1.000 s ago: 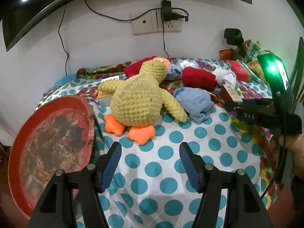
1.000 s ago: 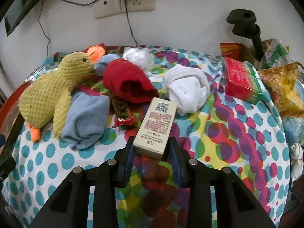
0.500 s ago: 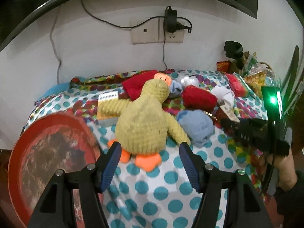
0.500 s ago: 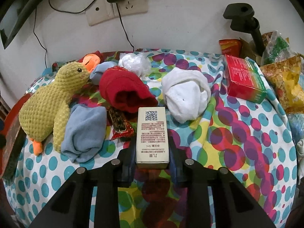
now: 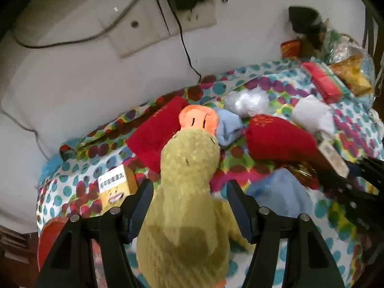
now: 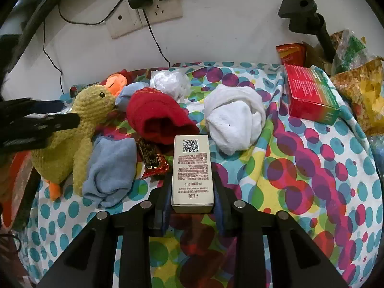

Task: Organize objects
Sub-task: 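Grasp the cream box with the right tool while the left tool grasps the yellow duck, then lift the yellow duck with the left tool and carry it over the red tray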

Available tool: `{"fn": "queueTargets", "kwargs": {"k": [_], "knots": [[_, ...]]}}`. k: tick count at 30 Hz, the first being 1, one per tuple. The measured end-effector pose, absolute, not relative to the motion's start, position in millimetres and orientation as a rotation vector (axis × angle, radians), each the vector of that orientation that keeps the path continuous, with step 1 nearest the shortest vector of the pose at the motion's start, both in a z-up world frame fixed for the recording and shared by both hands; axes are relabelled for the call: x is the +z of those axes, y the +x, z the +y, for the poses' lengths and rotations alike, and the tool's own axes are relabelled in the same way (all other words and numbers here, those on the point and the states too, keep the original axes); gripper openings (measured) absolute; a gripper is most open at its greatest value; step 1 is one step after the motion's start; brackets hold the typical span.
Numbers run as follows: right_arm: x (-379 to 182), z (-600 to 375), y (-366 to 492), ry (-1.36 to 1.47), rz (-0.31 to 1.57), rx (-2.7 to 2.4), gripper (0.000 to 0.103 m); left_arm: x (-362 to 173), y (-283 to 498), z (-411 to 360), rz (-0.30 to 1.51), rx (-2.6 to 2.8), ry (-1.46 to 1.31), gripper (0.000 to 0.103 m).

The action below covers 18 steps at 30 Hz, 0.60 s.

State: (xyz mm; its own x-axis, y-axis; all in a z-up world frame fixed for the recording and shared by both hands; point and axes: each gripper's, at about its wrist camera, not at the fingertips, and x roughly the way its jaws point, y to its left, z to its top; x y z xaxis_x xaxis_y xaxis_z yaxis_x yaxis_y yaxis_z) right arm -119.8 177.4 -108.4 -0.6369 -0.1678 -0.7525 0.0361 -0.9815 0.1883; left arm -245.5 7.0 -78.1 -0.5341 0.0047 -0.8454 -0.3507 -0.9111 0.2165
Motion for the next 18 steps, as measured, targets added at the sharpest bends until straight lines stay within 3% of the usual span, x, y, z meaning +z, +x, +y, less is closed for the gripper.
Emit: {"fn": "queueTargets", "kwargs": {"k": [4,10,11,13,18], "knots": [[-108.3,178.1,-119.7,1.281,-0.239,-2.733,0.028,-94.9,-265.7,3.9,0.573,2.527,-1.47,0.065],[-108.2,179.0,-119.9,1.28,-0.248,-2.728,0.029,-106.3,-269.1,1.7,0.479,2.515,-1.465,0.065],[-108.0,178.7,-119.9,1.281,-0.247,-2.729,0.029,-106.9,-268.0,2.1,0.478,2.523,-1.449,0.063],[-108.0,179.1,-120.1,1.281,-0.246,-2.729,0.029,-107.2,-267.0,4.8,0.515,2.547,-1.452,0.05],[-107.6,177.6,-119.3,1.285,-0.228,-2.732,0.029,-95.5,-263.4,-4.7,0.403,2.576,-1.451,0.045]]}}
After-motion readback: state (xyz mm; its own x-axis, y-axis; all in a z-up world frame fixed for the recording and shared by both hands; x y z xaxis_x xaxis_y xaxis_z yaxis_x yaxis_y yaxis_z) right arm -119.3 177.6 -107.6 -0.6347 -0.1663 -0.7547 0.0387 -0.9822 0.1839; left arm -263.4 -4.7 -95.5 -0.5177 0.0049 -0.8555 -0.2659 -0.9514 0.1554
